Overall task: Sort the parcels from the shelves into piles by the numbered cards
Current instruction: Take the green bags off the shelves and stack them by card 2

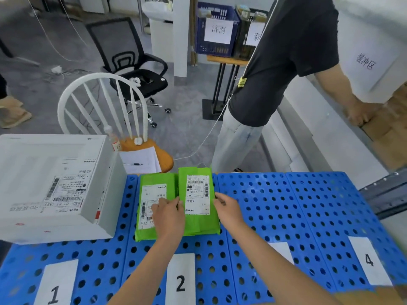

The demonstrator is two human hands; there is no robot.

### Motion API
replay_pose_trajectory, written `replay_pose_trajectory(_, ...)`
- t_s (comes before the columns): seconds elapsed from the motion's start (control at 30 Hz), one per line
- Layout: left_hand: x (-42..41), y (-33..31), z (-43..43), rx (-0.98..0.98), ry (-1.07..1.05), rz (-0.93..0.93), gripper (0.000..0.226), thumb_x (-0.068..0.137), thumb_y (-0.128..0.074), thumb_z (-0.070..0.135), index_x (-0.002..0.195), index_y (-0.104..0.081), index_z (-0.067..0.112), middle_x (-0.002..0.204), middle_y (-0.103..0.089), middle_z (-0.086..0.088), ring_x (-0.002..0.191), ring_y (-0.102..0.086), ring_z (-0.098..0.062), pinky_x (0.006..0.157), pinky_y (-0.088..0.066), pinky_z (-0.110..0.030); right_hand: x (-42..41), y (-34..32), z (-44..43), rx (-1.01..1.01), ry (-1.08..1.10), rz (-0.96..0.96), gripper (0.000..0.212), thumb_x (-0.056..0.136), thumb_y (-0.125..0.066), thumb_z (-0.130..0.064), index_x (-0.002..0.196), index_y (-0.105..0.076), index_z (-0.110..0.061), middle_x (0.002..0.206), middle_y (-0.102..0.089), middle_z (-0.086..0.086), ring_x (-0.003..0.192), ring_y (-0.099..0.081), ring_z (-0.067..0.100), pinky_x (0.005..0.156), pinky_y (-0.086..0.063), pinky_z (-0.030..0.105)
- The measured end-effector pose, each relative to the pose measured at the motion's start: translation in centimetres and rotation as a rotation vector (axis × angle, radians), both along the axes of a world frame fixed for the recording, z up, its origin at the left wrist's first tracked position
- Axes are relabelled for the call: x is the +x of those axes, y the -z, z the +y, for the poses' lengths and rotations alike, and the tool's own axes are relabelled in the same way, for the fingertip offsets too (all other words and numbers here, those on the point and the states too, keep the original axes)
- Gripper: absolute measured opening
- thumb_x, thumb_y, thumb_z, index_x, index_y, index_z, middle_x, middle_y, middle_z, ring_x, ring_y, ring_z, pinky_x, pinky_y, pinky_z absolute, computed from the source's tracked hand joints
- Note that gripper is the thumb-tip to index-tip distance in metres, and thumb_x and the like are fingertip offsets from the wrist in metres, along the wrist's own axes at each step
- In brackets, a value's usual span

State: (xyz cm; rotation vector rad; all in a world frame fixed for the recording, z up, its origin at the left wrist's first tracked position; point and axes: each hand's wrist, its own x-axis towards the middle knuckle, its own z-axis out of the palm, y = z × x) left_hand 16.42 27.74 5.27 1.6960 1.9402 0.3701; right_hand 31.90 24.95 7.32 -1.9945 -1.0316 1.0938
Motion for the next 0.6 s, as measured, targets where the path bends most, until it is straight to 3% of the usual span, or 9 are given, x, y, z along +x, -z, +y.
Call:
replay_pose_trajectory(0.1, 0.3, -0.5, 0.0, 0.027, -0.011, -0.011, 0.039, 0.100, -0.042, 0.030, 0.133, -0.056, 0.016, 0.124, -0.055, -0.010, 0.116, -0.040, -0.033, 0.094, -0.039, -0.038, 0.0, -0.2, -0.8, 0.003, -0.019, -0.005, 0.033, 0.100, -0.042, -0.010, 0.129, -0.058, -0.015, 0.108, -0.060, -0.009, 0.107, -0.060, 0.014, 0.095, -0.049, 0.029)
replay_pose_trajectory(0.23, 1.2, -2.7, -0.4, 0.160, 0.044, -0.212, 0.032, 0.098, -0.048, 0.016, 0.127, -0.060, 0.011, 0.121, -0.058, -0.011, 0.117, -0.042, -0.029, 0.094, -0.035, -0.028, 1.1, -1.5, -1.8, 0.034, -0.003, -0.049, 0.043, 0.103, -0.042, -0.019, 0.145, -0.041, -0.012, 0.147, -0.045, 0.001, 0.135, -0.042, 0.016, 0.111, -0.034, 0.029)
replay_pose_trajectory(0.37, 3.8, -6.3, -1.3, 0.330, 0.266, -0.331, 0.030, 0.097, -0.049, 0.012, 0.124, -0.062, 0.010, 0.122, -0.058, -0.005, 0.119, -0.046, -0.019, 0.095, -0.030, -0.017, 2.8, -4.0, -4.0, 0.156, -0.025, -0.144, 0.045, 0.103, -0.042, -0.024, 0.147, -0.039, -0.015, 0.151, -0.039, -0.001, 0.139, -0.037, 0.015, 0.114, -0.030, 0.029)
replay_pose_trajectory(0.5, 8.0, -9.9, -3.0, 0.480, 0.568, -0.159, 0.037, 0.097, -0.051, 0.018, 0.131, -0.055, 0.005, 0.132, -0.055, -0.009, 0.126, -0.046, -0.023, 0.107, -0.032, -0.028, 6.6, -7.0, -7.5, 0.267, -0.046, -0.367, 0.047, 0.104, -0.039, -0.028, 0.149, -0.034, -0.017, 0.155, -0.031, 0.001, 0.144, -0.025, 0.017, 0.118, -0.023, 0.031)
replay_pose_trajectory(0.6, 12.0, -12.9, -5.8, 0.574, 0.766, -0.035, 0.049, 0.100, -0.043, 0.030, 0.144, -0.039, 0.010, 0.149, -0.039, -0.003, 0.141, -0.029, -0.018, 0.117, -0.021, -0.028, 10.8, -9.2, -10.6, 0.291, -0.016, -0.572, 0.050, 0.104, -0.038, -0.029, 0.150, -0.030, -0.013, 0.157, -0.027, 0.006, 0.148, -0.016, 0.021, 0.122, -0.009, 0.035)
